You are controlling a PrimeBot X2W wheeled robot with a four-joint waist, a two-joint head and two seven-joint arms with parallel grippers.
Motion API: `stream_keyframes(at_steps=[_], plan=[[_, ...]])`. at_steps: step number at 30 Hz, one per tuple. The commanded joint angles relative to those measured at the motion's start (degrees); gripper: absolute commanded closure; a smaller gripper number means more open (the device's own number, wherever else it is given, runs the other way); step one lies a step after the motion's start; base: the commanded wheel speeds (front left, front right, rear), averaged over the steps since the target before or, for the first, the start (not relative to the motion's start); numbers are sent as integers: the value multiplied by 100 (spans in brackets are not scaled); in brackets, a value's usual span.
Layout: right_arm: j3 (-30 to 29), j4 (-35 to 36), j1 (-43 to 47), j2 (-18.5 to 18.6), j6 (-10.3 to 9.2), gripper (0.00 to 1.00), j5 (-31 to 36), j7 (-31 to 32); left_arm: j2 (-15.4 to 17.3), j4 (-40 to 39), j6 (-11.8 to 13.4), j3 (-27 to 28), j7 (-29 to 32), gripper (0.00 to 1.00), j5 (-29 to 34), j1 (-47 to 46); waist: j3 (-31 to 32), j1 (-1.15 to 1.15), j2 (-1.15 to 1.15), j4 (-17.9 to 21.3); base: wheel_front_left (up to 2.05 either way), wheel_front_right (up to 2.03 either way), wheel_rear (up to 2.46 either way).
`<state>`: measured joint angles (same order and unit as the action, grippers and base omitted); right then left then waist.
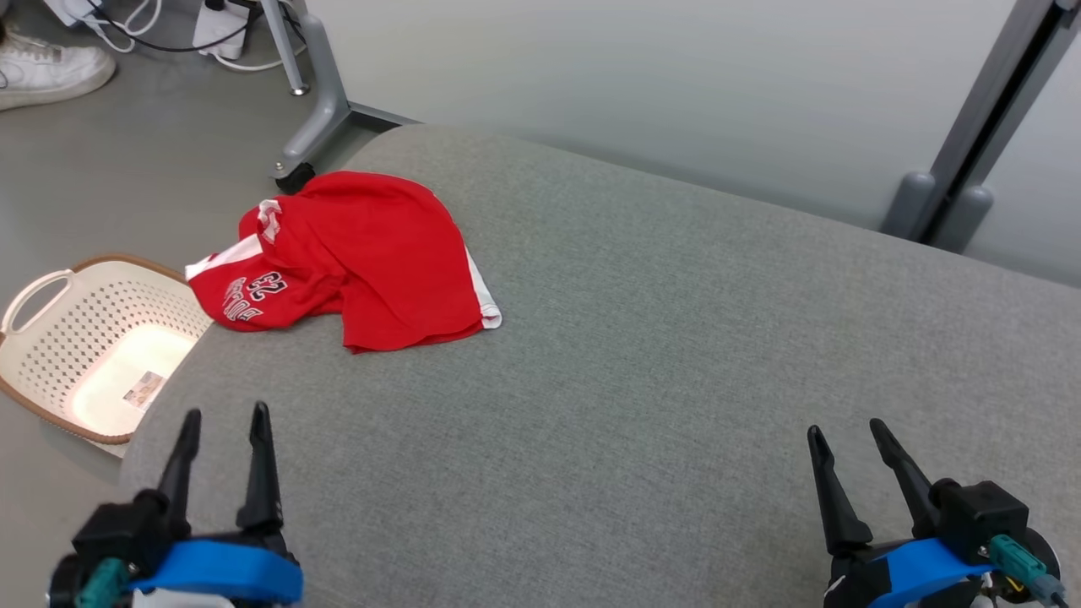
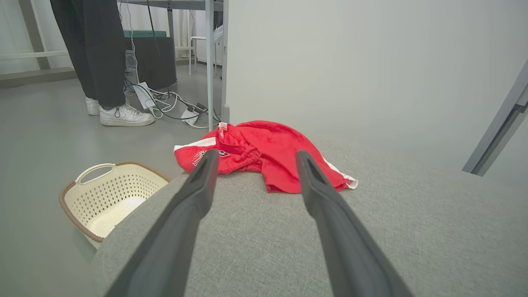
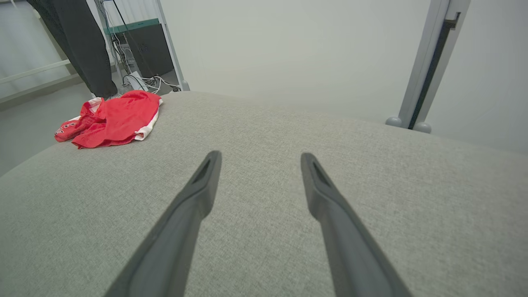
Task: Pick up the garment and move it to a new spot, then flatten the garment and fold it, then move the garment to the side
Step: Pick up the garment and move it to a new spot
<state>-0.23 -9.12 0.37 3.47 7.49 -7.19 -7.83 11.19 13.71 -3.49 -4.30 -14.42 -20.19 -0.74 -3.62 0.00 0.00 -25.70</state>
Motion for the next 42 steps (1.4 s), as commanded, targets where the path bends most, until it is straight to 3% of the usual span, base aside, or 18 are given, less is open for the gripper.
stream_keyframes(at_steps=[1, 9, 23, 33, 36, 37, 38, 39, 42], plan=[[-17, 45, -86, 14, 1, 0, -3, -23, 94, -155, 26, 59, 72, 0, -33, -187, -52, 0, 0, 49, 0, 0, 0], [55, 341, -307, 89, 1, 0, 105, 118, 513, -325, 48, 430, 762, 0, -366, -1008, -630, 0, 0, 405, 0, 0, 0], [403, 1020, -1019, 433, 1, 0, 256, 428, 1257, 1358, 121, 1145, 2139, 0, -1249, -2865, -2162, 0, 0, 1451, 0, 0, 0], [496, 1276, -1262, 348, 2, 0, 225, 286, 1805, 2030, 469, 1839, 2779, 0, -1807, -3030, -2884, 0, 0, 2507, 0, 0, 0], [507, 1193, -1210, 283, 1, 0, 209, 195, 1662, 2192, 663, 1956, 3370, 0, -2104, -2909, -2927, 0, 0, 2720, 0, 0, 0], [505, 1162, -1194, 270, 1, 0, 200, 167, 1573, 2243, 719, 1976, 3615, 20, -2219, -2832, -2915, 0, 0, 2774, 0, 0, 0], [513, 1131, -1183, 250, 2, 0, 188, 136, 1529, 2256, 767, 1980, 3847, 53, -2291, -2737, -2895, 0, 0, 2818, 0, 0, 0], [490, 1098, -1167, 240, 1, 0, 176, 106, 1490, 2227, 788, 1941, 4065, 100, -2340, -2650, -2869, 0, 0, 2844, 0, 0, 0], [460, 995, -1120, 195, 1, 0, 167, 38, 1488, 1993, 771, 1927, 4380, 100, -2446, -2490, -2725, 0, 0, 2859, 0, 0, 0]])
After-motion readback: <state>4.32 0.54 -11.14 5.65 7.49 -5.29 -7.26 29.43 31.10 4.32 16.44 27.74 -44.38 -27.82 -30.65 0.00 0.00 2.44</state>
